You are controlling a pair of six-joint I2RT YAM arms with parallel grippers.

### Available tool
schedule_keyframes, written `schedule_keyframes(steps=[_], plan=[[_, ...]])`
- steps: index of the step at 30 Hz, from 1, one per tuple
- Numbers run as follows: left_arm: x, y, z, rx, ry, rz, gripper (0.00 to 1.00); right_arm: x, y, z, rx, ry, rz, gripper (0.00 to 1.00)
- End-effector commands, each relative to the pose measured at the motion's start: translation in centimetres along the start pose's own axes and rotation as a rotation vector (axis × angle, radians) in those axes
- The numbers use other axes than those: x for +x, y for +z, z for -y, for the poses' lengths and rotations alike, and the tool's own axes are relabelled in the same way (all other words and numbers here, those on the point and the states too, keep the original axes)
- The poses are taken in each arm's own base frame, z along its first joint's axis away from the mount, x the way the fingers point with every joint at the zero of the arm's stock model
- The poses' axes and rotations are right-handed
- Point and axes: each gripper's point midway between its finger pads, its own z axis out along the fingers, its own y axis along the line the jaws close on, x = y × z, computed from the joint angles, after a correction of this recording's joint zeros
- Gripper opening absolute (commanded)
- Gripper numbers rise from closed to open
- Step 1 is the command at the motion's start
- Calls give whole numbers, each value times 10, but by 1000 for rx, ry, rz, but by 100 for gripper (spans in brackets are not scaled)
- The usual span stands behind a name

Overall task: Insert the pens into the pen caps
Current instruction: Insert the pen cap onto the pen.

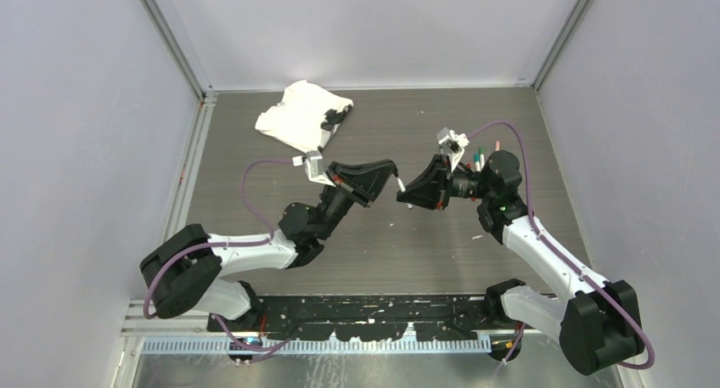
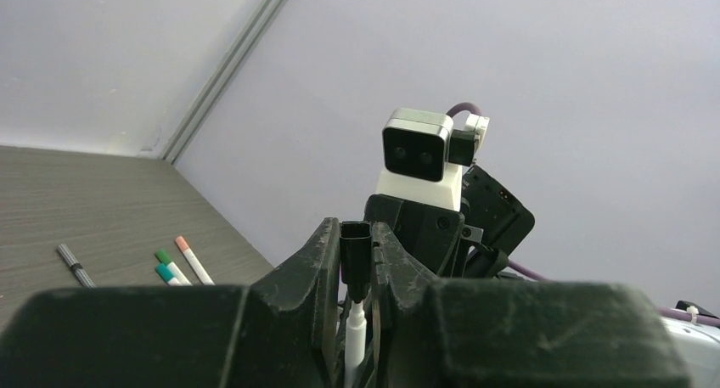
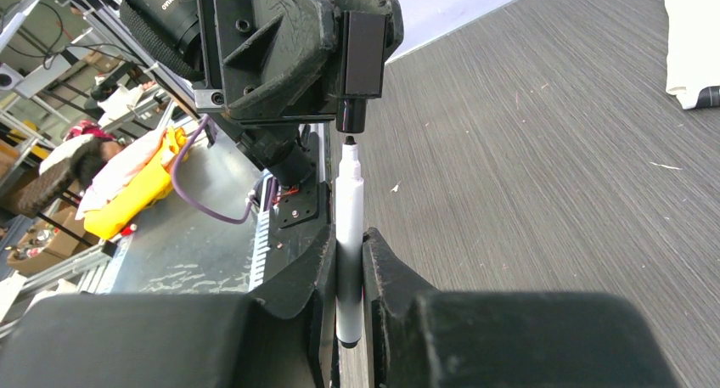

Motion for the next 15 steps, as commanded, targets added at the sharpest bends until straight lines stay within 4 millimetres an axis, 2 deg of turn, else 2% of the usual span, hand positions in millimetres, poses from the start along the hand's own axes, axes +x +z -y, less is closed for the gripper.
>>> schedule_keyframes(steps=[1, 15], plan=[[-19, 8, 19, 60, -16, 65, 1, -11, 0, -9, -18, -62, 25, 1], [-8, 2, 11, 37, -53, 37, 1, -13, 0, -9, -15, -62, 30, 1]])
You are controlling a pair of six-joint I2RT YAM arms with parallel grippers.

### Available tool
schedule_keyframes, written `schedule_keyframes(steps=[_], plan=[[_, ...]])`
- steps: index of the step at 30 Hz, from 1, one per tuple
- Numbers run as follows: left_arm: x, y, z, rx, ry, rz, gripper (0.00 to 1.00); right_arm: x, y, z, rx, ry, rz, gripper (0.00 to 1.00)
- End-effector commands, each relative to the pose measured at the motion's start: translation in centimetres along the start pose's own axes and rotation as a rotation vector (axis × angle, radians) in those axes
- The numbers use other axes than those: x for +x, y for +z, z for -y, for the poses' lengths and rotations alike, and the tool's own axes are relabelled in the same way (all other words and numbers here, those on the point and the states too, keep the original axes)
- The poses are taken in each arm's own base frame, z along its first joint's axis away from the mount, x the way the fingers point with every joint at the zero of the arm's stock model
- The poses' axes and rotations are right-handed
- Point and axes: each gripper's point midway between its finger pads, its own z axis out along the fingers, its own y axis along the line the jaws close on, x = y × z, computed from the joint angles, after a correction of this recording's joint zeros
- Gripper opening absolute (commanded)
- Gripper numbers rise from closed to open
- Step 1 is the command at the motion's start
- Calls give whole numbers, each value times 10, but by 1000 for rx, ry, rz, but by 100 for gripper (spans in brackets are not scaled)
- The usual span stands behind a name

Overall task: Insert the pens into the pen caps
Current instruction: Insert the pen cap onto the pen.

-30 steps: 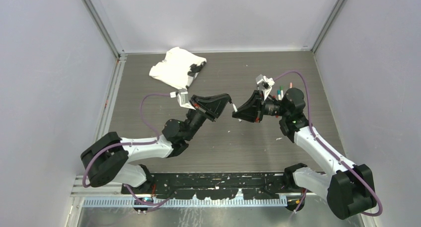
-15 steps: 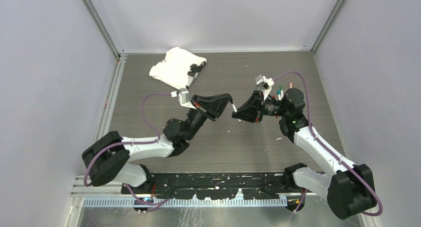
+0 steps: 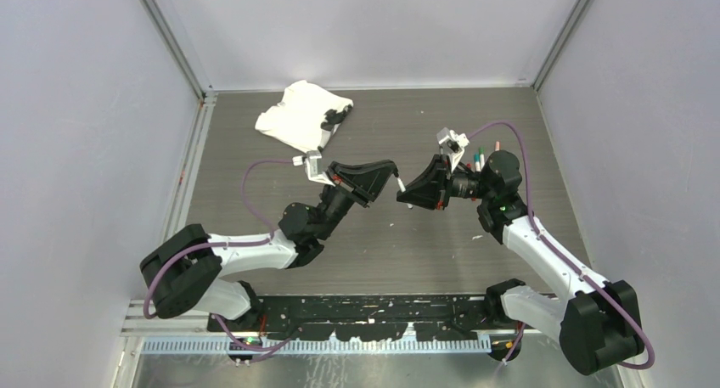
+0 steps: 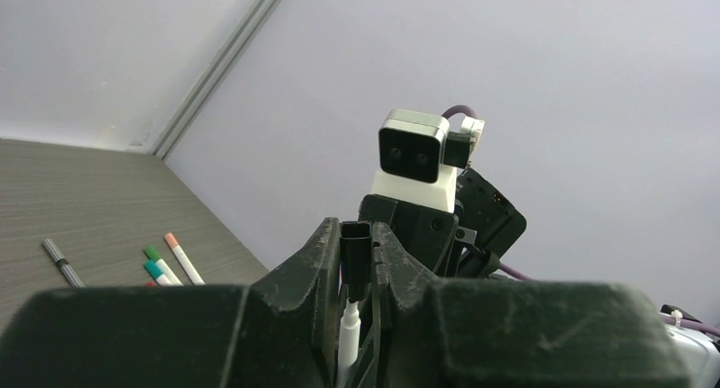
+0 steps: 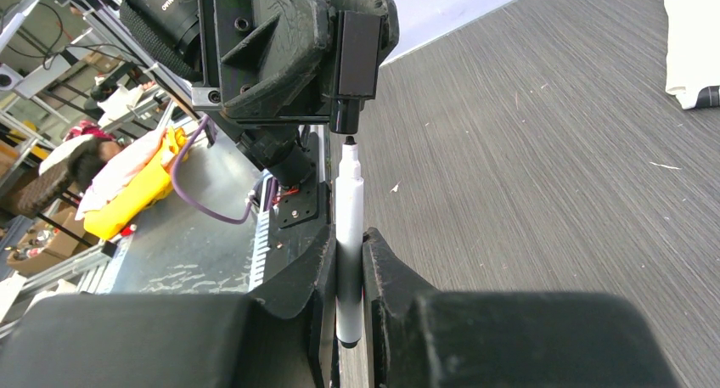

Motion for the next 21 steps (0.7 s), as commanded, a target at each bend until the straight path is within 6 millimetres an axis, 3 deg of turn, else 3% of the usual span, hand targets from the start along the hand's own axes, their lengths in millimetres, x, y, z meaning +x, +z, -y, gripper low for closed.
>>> schedule_keyframes(steps=[1, 21], plan=[[-7, 1, 9, 34, -28, 33, 1, -13, 0, -10, -16, -62, 29, 1], [1, -5, 10, 44, -74, 0, 1, -16, 0, -5, 20, -62, 38, 1]])
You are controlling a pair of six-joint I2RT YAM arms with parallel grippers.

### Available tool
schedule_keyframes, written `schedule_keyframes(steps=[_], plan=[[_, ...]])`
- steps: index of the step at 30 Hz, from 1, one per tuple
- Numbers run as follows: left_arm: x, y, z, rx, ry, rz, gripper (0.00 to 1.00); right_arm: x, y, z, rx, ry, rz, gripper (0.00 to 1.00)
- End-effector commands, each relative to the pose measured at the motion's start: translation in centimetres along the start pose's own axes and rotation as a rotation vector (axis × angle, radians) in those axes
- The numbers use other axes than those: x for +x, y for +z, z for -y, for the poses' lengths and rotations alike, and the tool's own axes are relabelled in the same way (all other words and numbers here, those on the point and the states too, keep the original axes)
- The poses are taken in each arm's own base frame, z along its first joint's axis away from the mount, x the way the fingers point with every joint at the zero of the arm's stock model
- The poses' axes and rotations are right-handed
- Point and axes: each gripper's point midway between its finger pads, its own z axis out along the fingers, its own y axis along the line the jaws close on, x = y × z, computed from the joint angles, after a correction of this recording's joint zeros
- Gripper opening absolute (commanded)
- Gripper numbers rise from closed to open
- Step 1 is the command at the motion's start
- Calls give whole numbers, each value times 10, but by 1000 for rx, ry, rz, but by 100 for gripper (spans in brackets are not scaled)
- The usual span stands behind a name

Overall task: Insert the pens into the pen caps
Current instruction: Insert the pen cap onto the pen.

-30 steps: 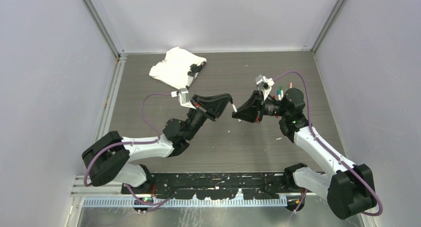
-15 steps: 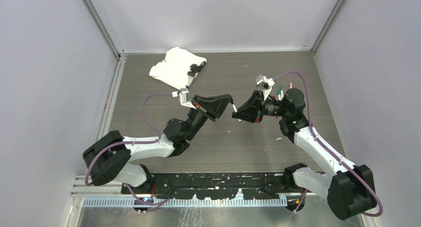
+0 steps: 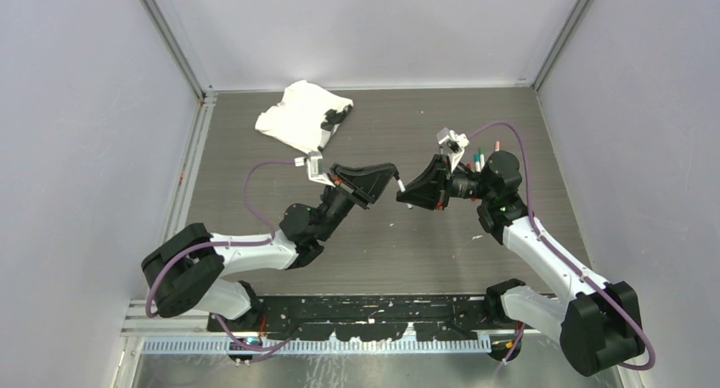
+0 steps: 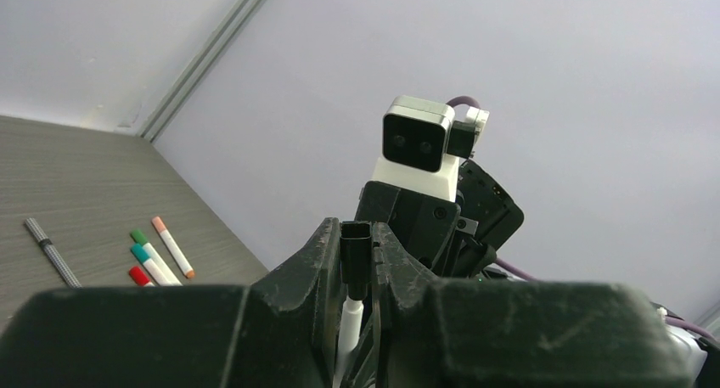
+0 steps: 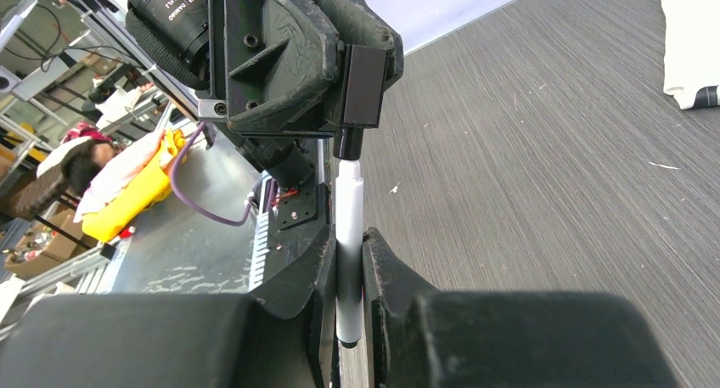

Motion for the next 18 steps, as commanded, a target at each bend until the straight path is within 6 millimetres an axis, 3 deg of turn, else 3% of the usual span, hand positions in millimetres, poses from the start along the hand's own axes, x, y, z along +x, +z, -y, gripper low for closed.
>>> schedule_keyframes(steps=[1, 11, 18], plan=[[-3, -2, 11, 48, -29, 11, 1, -15, 0, -4, 17, -59, 36, 1], [31, -13, -3, 34, -64, -97, 1, -18, -2, 4, 56, -46, 44, 1], [38, -24, 0, 71, -12, -145, 1, -12, -3, 5, 50, -63, 16, 1]])
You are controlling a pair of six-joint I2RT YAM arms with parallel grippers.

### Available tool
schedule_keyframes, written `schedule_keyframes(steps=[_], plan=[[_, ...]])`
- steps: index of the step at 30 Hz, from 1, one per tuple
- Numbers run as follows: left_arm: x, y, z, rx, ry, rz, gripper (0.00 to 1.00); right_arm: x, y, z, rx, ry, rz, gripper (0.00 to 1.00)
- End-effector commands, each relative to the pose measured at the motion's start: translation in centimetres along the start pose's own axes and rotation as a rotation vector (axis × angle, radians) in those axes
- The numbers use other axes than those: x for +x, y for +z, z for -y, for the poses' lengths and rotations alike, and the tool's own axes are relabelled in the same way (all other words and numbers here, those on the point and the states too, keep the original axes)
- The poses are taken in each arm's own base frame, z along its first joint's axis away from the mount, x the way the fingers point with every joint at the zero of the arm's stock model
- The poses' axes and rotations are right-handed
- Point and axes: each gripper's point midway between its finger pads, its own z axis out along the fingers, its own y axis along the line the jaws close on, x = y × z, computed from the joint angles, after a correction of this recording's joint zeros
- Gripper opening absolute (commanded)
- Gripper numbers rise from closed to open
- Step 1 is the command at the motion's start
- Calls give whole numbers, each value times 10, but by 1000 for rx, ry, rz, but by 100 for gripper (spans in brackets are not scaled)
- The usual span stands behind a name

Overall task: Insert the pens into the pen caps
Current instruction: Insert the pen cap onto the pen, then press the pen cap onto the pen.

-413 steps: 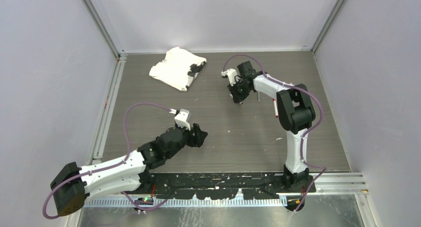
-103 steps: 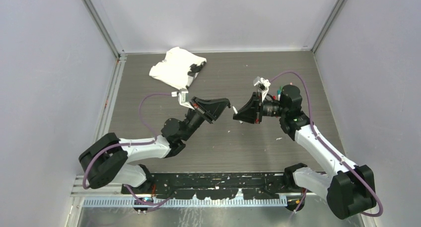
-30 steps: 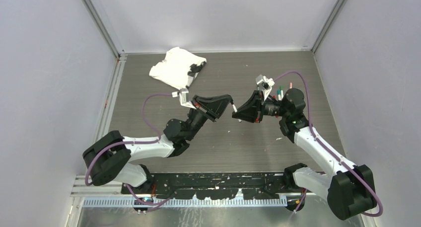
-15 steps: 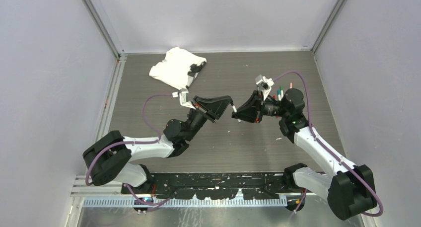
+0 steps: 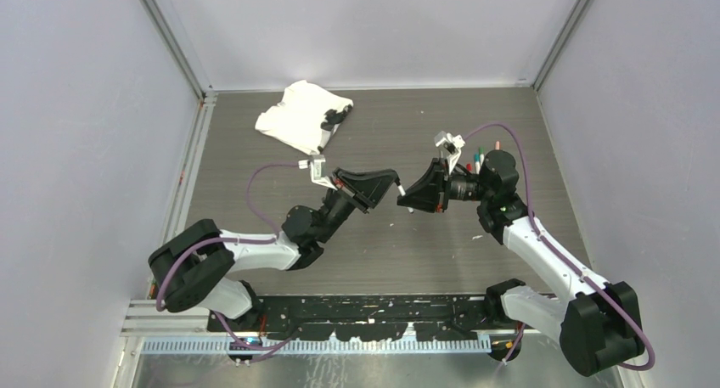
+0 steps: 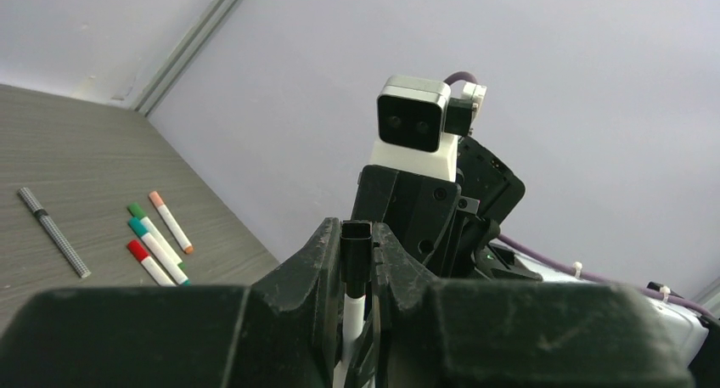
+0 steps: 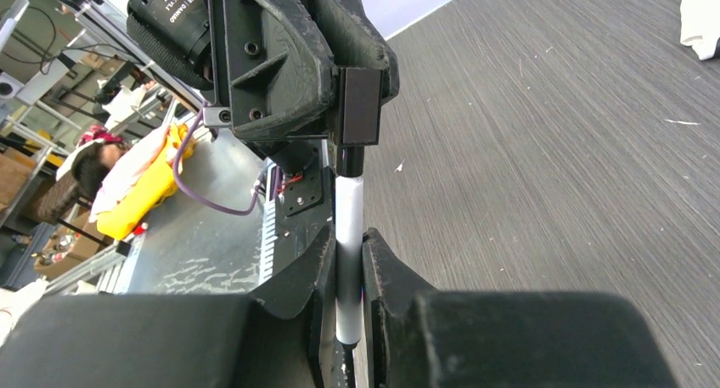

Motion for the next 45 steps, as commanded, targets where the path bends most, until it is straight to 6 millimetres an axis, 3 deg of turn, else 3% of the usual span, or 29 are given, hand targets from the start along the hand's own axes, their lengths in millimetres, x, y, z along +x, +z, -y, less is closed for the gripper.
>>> schedule_keyframes(steps=[1, 9, 13, 19, 23, 25, 32, 39, 45], plan=[[19, -15, 12, 73, 31, -92, 2, -22, -1, -2, 20, -130, 41, 1], [1, -14, 11, 19, 33, -43, 31, -16, -2, -5, -12, -139, 19, 1], [-5, -14, 11, -6, 37, -35, 40, -16, -2, -7, -22, -144, 15, 1], [-11, -25, 4, -65, 49, -41, 54, -17, -2, -9, -29, -147, 14, 1], [-15, -35, -11, -164, 79, -61, 72, -14, -3, -12, -47, -150, 4, 1], [-19, -35, -5, -157, 106, -83, 77, -13, -3, -14, -59, -156, -2, 1], [-26, -15, 25, -80, 180, -162, 81, -12, -3, -14, -64, -153, -7, 1], [-19, 4, 21, -87, 164, -157, 80, -12, -3, -14, -65, -154, -10, 1], [-10, 17, 17, -91, 146, -168, 66, -12, -3, -14, -66, -155, -11, 1]])
